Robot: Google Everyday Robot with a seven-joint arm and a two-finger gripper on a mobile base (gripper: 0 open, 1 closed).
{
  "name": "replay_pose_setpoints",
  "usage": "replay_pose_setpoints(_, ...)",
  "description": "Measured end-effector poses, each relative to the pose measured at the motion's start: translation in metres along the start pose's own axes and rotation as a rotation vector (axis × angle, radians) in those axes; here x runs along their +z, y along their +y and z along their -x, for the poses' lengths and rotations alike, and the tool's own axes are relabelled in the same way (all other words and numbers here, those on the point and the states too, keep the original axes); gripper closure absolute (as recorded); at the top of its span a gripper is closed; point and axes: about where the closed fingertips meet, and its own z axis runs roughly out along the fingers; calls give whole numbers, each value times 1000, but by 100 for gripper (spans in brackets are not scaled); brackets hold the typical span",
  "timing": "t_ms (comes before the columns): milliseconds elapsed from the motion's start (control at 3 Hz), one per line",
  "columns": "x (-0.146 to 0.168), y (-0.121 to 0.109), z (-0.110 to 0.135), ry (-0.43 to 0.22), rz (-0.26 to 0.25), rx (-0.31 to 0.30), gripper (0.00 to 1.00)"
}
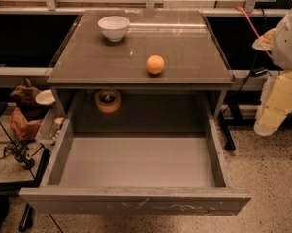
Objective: Place orange into top drawer
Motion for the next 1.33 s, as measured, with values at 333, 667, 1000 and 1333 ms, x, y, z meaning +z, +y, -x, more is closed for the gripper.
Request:
replay_pose_setpoints(333,0,0,0,0,0,0,0)
replay_pose_setpoints(667,11,-11,-1,-43,-32,-1,0)
replay_pose_setpoints(1000,43,-47,-5,-137,-97,-13,0)
replay_pose_setpoints(1333,77,-95,3,-235,-174,-36,0)
